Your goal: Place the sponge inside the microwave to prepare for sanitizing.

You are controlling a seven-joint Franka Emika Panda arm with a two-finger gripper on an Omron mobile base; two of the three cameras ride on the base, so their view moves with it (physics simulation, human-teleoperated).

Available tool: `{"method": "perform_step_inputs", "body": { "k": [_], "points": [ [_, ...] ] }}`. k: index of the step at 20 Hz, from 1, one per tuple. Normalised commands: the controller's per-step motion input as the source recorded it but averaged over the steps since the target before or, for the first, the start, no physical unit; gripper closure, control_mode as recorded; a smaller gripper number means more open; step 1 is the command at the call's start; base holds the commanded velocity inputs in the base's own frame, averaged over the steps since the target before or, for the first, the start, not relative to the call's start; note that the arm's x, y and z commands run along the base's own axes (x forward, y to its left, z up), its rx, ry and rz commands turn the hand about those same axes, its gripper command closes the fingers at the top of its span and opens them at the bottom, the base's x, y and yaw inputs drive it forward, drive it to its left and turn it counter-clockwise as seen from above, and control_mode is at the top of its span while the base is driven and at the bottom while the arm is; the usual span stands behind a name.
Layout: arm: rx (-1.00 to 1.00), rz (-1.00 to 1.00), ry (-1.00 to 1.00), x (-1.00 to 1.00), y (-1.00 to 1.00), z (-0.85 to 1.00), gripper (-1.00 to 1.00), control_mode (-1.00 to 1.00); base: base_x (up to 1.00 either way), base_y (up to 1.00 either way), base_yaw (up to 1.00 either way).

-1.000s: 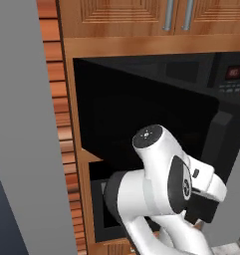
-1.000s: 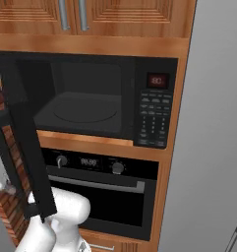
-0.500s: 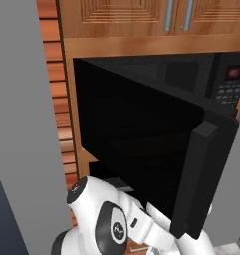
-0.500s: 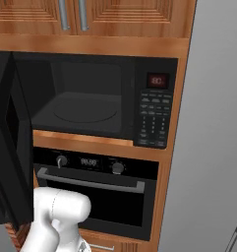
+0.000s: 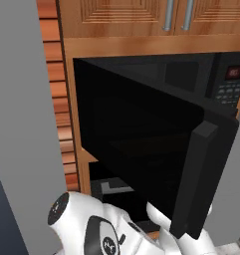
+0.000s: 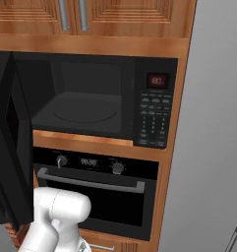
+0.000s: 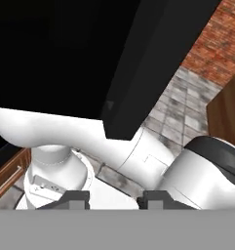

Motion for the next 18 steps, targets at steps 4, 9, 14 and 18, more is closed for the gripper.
{"method": "perform_step_inputs", "body": {
  "k": [4,9,14,18],
  "points": [
    [0.12,0.05,0.00,-0.62,-0.36,0.21,-1.00,-1.00,0.00,0.00,0.00],
    [0.29,0.35,0.00,-0.54,-0.56,0.14,-1.00,-1.00,0.00,0.00,0.00],
    [0.37,0.32,0.00,-0.33,-0.58,0.13,-1.00,-1.00,0.00,0.00,0.00],
    [0.45,0.31,-0.04,-0.36,-0.78,0.07,-1.00,-1.00,0.00,0.00,0.00]
  ]
}}
